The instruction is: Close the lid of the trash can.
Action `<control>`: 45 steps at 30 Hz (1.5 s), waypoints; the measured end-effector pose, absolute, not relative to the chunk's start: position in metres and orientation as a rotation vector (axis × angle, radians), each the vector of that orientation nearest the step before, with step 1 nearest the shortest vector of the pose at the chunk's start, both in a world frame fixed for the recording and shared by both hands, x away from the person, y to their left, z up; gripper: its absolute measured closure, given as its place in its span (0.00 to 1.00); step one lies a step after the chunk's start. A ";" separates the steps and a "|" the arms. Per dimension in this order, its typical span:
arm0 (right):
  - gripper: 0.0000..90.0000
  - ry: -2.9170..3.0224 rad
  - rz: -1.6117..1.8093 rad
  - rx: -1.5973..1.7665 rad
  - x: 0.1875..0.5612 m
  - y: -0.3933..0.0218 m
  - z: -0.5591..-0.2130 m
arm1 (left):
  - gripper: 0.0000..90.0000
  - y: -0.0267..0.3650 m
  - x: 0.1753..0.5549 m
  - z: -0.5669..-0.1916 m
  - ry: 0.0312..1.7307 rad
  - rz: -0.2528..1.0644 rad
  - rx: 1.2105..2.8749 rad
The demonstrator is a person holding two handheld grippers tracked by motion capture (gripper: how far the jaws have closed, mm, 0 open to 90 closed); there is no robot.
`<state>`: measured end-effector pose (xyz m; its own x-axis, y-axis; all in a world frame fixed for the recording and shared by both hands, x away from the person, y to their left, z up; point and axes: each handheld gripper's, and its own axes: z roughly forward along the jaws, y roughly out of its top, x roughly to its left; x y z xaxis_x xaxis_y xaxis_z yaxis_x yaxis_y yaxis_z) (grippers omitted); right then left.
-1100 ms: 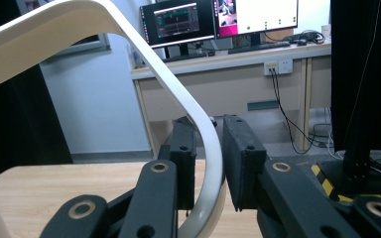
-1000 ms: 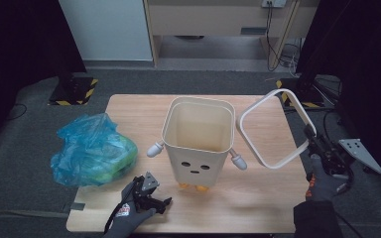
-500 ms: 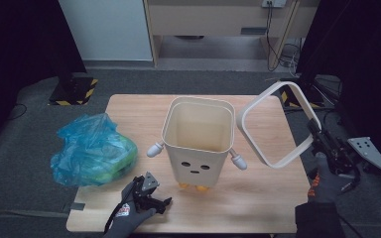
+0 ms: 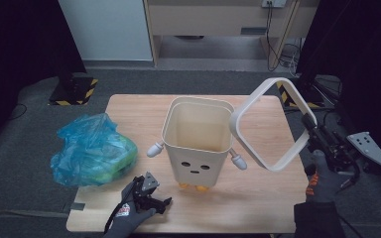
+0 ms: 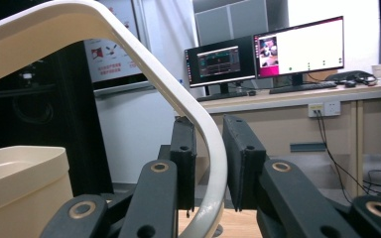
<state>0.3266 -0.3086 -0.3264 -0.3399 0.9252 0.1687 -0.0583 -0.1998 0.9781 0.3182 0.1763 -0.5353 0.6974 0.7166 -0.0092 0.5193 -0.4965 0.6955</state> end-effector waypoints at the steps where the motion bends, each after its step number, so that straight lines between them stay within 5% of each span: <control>1: 0.85 1.294 1.650 1.091 0.328 -0.307 -0.326 | 0.00 0.176 0.318 -0.535 0.939 0.368 2.213; 45: 0.85 1.534 1.752 0.925 0.367 -0.233 -0.285 | 0.00 0.176 0.318 -0.535 0.938 0.366 2.215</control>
